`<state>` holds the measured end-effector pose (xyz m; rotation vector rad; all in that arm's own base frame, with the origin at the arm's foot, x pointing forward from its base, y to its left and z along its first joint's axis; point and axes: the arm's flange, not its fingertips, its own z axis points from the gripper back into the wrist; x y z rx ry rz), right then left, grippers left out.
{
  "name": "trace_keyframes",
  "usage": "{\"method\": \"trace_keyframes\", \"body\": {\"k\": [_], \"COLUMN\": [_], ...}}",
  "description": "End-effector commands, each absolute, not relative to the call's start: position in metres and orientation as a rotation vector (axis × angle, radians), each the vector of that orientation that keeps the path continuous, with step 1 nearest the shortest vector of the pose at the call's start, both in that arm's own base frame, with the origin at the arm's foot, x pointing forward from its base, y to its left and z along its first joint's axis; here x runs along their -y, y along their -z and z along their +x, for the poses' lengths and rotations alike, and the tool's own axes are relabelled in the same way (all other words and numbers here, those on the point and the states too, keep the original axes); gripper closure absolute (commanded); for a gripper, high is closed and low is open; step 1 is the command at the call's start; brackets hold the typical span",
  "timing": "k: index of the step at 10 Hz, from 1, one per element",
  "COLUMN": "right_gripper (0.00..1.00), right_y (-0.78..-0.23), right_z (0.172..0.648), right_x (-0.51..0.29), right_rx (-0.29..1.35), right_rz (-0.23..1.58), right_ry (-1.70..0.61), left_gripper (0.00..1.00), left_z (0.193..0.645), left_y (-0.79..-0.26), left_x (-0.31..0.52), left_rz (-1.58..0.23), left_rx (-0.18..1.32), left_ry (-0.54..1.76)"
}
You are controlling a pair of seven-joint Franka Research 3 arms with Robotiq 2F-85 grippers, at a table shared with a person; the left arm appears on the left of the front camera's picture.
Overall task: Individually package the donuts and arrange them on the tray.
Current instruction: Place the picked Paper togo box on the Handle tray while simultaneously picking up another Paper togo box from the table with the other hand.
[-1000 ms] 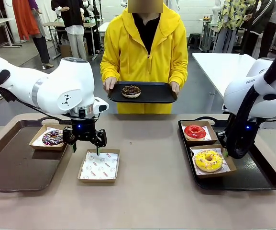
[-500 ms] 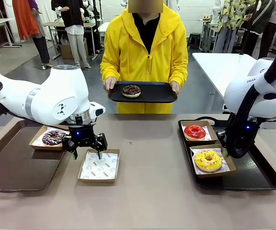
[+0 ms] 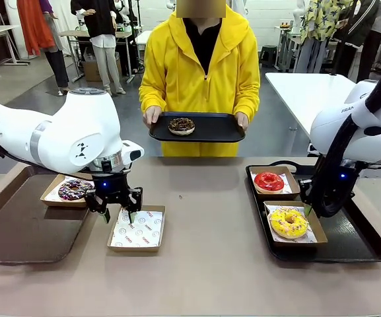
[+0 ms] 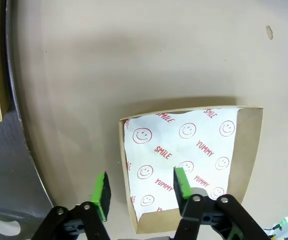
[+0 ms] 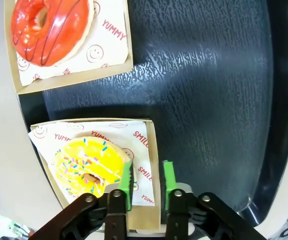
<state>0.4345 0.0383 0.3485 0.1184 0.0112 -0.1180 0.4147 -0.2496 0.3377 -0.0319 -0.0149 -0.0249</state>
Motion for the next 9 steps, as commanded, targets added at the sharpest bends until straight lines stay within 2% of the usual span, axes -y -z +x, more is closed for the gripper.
{"method": "trace_keyframes", "body": {"k": [1, 2, 3, 9], "right_gripper": [0.0, 0.0, 0.0, 0.0], "right_y": [-0.348, -0.348, -0.348, -0.359], "right_z": [0.439, 0.439, 0.439, 0.435], "right_x": [-0.034, -0.034, -0.034, -0.027], "right_rx": [-0.029, -0.032, -0.035, -0.022], "right_rz": [0.167, 0.172, 0.175, 0.21], "right_ry": [0.103, 0.102, 0.101, 0.11], "left_gripper": [0.73, 0.82, 1.0, 1.0], "left_z": [0.413, 0.414, 0.415, 0.417], "left_y": [-0.333, -0.328, -0.327, -0.33], "left_x": [0.252, 0.254, 0.254, 0.255], "left_rz": [0.008, 0.021, 0.024, 0.025], "left_rx": [-0.024, -0.043, -0.048, -0.054], "left_ry": [0.021, 0.032, 0.036, 0.031]}}
